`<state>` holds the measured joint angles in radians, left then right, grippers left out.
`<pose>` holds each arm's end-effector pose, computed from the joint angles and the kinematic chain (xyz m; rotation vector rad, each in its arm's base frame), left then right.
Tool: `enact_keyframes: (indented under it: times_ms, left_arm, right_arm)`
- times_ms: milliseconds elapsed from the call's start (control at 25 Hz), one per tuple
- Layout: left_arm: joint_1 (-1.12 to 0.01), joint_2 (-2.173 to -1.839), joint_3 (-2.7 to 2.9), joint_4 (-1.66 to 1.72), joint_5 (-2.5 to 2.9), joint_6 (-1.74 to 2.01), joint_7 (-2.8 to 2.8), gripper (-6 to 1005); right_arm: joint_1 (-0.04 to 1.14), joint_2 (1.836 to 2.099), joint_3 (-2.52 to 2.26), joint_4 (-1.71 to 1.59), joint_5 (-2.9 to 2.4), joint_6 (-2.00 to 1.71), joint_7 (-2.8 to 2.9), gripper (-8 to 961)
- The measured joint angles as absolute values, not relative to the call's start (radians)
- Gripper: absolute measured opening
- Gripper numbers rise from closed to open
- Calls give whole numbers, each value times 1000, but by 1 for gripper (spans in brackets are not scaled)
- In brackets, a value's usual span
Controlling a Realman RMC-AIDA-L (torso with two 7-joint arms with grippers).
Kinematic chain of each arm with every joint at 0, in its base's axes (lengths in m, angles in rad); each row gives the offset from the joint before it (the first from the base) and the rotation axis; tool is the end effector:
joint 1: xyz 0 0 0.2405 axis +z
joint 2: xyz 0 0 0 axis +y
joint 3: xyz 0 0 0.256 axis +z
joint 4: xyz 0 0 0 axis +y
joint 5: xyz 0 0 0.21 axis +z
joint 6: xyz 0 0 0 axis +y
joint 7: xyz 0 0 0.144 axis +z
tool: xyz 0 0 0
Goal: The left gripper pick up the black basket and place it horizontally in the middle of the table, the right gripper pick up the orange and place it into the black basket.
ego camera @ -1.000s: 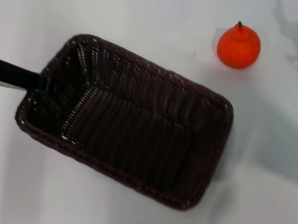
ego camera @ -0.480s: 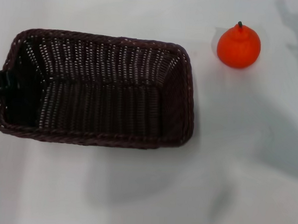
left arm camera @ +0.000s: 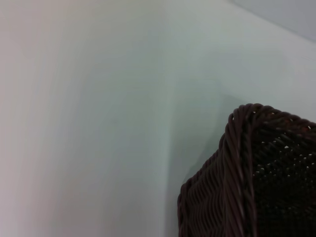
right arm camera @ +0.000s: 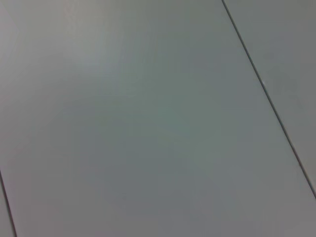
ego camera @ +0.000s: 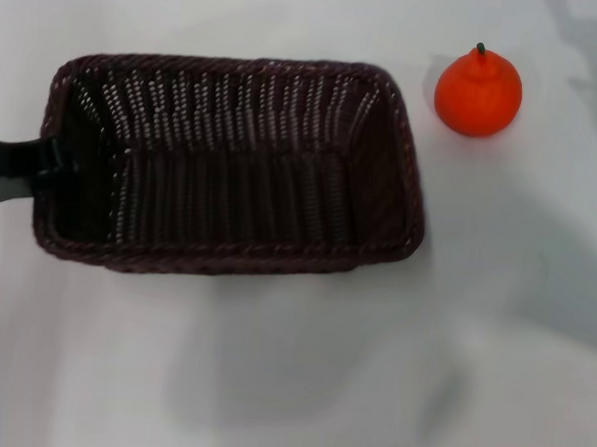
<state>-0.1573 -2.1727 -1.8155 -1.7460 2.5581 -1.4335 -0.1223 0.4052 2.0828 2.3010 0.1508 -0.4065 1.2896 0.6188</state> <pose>-0.2215 0.2970 0.0383 -1.8131 -1.7958 -0.1316 0.3561 0.3248 0.0627 -0.7531 -1.3515 -1.5684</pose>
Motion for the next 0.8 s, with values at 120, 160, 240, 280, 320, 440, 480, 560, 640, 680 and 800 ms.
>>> enact_keyframes:
  times_ms: [120,160,240,280,320,440,480,560,640,680,800]
  left_arm:
    - [-151,-2171,-1797,-1750,2532,-1410,-126,157]
    - [-149,-2169,-1797,-1750,2523,-1411,-126,156]
    - [-147,-2168,-1805,-1747,2512,-1419,-126,155]
    - [-145,-2167,-1814,-1742,2503,-1425,-126,153]
    - [-144,-2166,-1823,-1736,2494,-1433,-126,152]
    - [-138,-2165,-1842,-1718,2470,-1451,-121,193]
    - [-135,-2164,-1844,-1718,2469,-1455,-118,206]
    - [-126,-2164,-1854,-1727,2467,-1461,-105,265]
    - [-118,-2164,-1868,-1737,2467,-1463,-85,356]
    - [-114,-2164,-1879,-1743,2466,-1464,-72,401]
    - [-109,-2164,-1933,-1774,2466,-1464,-25,514]
  right_arm:
    - [399,2083,2301,152,-406,1288,619,923]
    - [397,2083,2300,153,-406,1289,619,923]
    - [393,2083,2298,155,-406,1290,620,923]
    - [391,2083,2297,156,-407,1291,620,923]
    - [388,2084,2296,157,-407,1291,620,923]
    - [382,2086,2295,157,-408,1297,620,922]
    - [379,2086,2294,157,-409,1300,620,922]
    - [374,2087,2292,157,-411,1304,620,922]
    - [372,2088,2290,156,-412,1308,620,922]
    - [371,2089,2287,154,-413,1311,620,922]
    - [362,2088,2244,154,-414,1318,620,921]
